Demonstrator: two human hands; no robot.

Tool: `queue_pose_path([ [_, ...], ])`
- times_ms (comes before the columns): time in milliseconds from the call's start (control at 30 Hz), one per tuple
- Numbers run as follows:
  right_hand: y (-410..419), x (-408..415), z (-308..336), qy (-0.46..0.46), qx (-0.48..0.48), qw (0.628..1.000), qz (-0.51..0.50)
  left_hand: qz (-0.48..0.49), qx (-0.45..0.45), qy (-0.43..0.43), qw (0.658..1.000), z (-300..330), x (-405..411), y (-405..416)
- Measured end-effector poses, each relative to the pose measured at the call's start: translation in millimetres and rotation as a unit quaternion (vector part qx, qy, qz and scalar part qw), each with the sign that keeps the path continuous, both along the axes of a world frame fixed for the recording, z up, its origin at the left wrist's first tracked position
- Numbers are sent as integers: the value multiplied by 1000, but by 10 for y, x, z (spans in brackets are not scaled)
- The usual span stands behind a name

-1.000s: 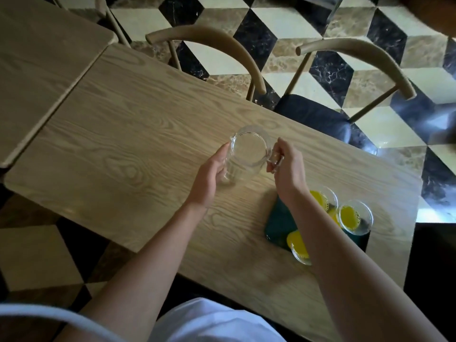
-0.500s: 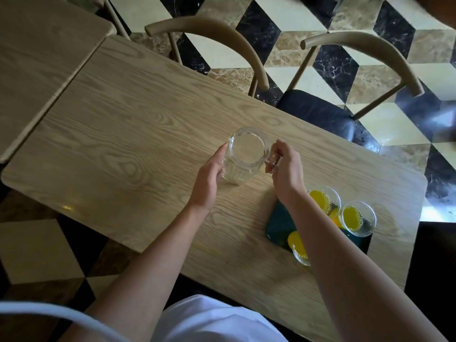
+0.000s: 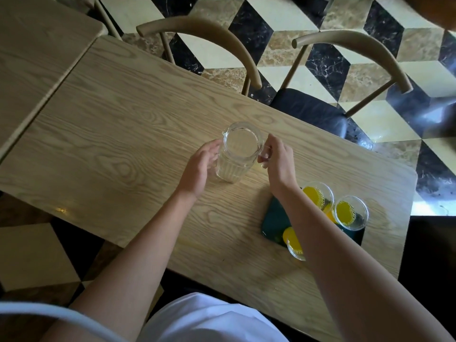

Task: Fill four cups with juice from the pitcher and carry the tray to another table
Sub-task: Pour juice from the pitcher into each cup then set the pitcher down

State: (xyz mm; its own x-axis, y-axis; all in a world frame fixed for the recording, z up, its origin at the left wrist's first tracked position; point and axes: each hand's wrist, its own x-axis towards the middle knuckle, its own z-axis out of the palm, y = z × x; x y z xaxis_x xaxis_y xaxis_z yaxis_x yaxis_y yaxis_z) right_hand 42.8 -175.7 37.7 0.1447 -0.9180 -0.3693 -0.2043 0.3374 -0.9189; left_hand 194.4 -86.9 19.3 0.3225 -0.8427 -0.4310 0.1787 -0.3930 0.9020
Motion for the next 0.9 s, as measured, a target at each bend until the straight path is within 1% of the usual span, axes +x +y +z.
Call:
queue_pose_path([
  [100, 13, -52, 24, 15, -29, 999, 16, -41, 27, -23, 999, 128, 127, -107],
  [133, 13, -77, 33, 26, -41, 999, 22, -53, 37, -45, 997, 152, 176, -132],
  [167, 14, -106, 50, 37, -51, 998, 26, -53, 39, -70, 995, 185, 213, -145],
  [233, 19, -169, 112, 55, -62, 996, 26, -4, 26, -142, 990, 256, 245, -147],
  [333, 49, -277, 250, 63, -78, 995, 22, 89, -43, -253, 962, 509, 122, -61],
  [400, 102, -389, 378, 64, -94, 993, 13, 97, -110, -290, 946, 738, -72, 24],
  [467, 191, -543, 521, 47, -111, 993, 2, 76, -175, -318, 929, 938, -314, 132],
  [500, 258, -635, 598, 30, -119, 992, -3, 61, -199, -318, 925, 1022, -446, 191],
  [600, 525, -959, 790, -14, -130, 991, -18, 1, -243, -286, 927, 1148, -818, 395],
  [700, 808, -1371, 839, -41, -129, 990, -45, -59, -240, -246, 937, 1107, -1111, 603],
  [767, 974, -1643, 788, -54, -111, 989, -77, -92, -207, -220, 949, 1017, -1248, 718],
  [900, 1316, -2167, 626, -62, -79, 982, -158, -139, -87, -161, 973, 716, -1477, 895],
])
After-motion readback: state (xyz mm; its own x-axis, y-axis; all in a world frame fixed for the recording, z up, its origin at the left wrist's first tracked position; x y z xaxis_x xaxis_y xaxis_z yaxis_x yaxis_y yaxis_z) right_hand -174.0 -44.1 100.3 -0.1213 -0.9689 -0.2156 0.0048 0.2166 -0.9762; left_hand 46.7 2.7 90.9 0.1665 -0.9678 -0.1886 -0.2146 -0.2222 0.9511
